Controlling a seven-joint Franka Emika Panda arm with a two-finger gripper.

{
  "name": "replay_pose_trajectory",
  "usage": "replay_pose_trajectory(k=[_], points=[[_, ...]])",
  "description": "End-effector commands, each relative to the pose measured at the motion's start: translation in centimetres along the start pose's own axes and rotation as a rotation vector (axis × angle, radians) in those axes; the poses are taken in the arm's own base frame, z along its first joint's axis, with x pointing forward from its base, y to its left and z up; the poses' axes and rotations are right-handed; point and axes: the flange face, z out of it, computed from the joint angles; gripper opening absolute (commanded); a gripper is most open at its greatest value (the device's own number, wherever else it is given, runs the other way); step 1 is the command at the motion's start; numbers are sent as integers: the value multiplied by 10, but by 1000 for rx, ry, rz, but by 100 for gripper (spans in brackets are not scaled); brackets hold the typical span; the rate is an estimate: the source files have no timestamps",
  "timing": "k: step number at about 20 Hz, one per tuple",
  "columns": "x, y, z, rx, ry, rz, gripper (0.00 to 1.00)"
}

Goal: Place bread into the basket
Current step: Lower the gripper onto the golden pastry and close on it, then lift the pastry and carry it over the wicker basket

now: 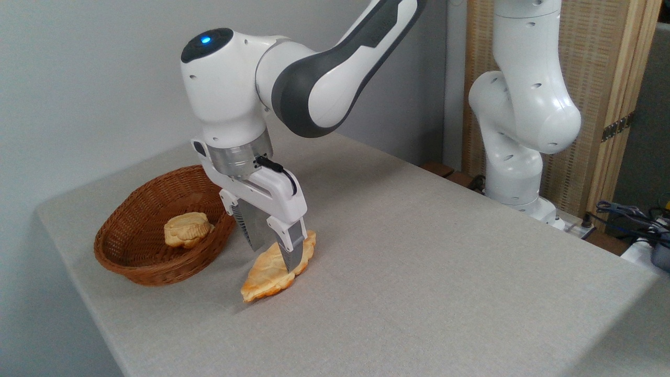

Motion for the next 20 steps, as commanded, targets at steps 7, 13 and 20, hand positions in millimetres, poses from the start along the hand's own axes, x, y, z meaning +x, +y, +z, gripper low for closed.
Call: replay_pose_trajectory(k=[7,13,20], points=[[1,-3,14,20,4,6,52],[1,-3,14,20,4,7,43],[3,-1,-2,31,32,6,43]])
